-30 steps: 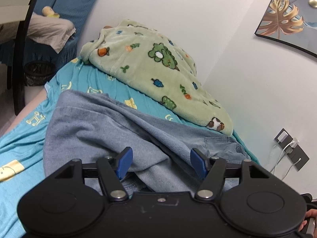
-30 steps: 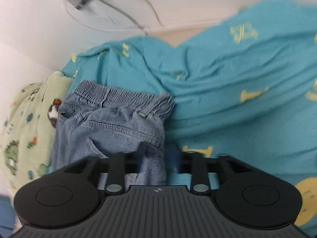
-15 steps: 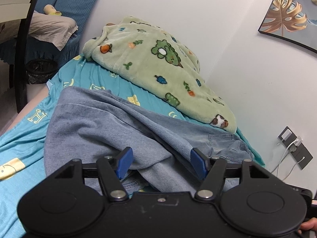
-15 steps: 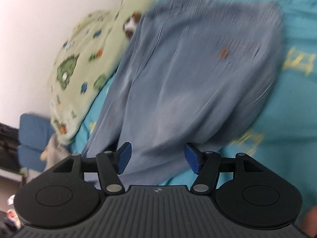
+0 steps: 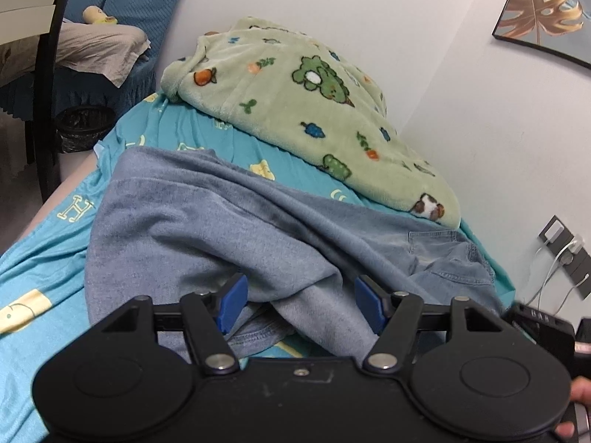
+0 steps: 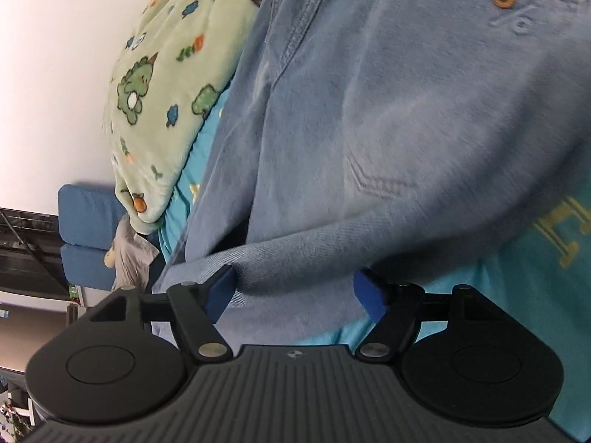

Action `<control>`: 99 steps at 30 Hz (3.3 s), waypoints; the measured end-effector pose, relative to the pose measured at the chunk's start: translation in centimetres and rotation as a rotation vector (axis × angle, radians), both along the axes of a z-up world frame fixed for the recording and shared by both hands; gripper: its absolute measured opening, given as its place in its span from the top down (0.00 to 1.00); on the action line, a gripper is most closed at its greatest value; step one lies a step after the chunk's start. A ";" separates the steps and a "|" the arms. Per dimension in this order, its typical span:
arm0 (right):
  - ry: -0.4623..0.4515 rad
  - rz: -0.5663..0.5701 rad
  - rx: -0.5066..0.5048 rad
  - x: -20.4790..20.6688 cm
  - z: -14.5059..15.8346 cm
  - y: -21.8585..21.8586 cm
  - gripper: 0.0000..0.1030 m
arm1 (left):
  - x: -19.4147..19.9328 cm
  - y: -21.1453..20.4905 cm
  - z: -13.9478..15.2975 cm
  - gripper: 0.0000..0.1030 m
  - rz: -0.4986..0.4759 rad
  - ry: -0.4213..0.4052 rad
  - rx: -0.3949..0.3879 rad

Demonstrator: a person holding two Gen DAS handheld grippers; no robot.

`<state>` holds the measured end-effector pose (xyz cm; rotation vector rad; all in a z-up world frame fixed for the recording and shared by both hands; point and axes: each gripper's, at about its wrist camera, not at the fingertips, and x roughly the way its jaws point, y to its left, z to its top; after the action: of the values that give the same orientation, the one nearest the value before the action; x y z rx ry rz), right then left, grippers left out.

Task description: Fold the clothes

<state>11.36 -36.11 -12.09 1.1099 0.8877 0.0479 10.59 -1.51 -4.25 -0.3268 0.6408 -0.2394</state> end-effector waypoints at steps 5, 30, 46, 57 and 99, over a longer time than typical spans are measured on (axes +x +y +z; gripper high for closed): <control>-0.003 0.029 -0.031 0.0 0.4 0.6 0.86 | 0.0 0.4 0.0 0.40 0.015 0.001 -0.006; -0.169 0.627 -0.393 -6.5 4.4 9.9 0.40 | 1.4 4.5 0.2 0.39 0.095 0.053 -0.139; -0.687 0.818 -0.873 2.1 5.3 19.0 0.41 | 2.4 6.8 0.1 0.39 0.187 0.070 -0.137; -0.746 1.135 -0.924 -5.0 5.8 22.6 0.87 | 2.2 7.4 0.2 0.39 0.223 0.044 -0.080; -0.584 1.313 -0.795 -6.1 4.7 23.2 0.84 | -2.6 11.7 0.7 0.97 0.479 0.088 0.036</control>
<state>5.26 -12.88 -7.35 -0.3564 0.8320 0.9615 7.97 10.21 -3.55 -0.4472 0.6342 0.2453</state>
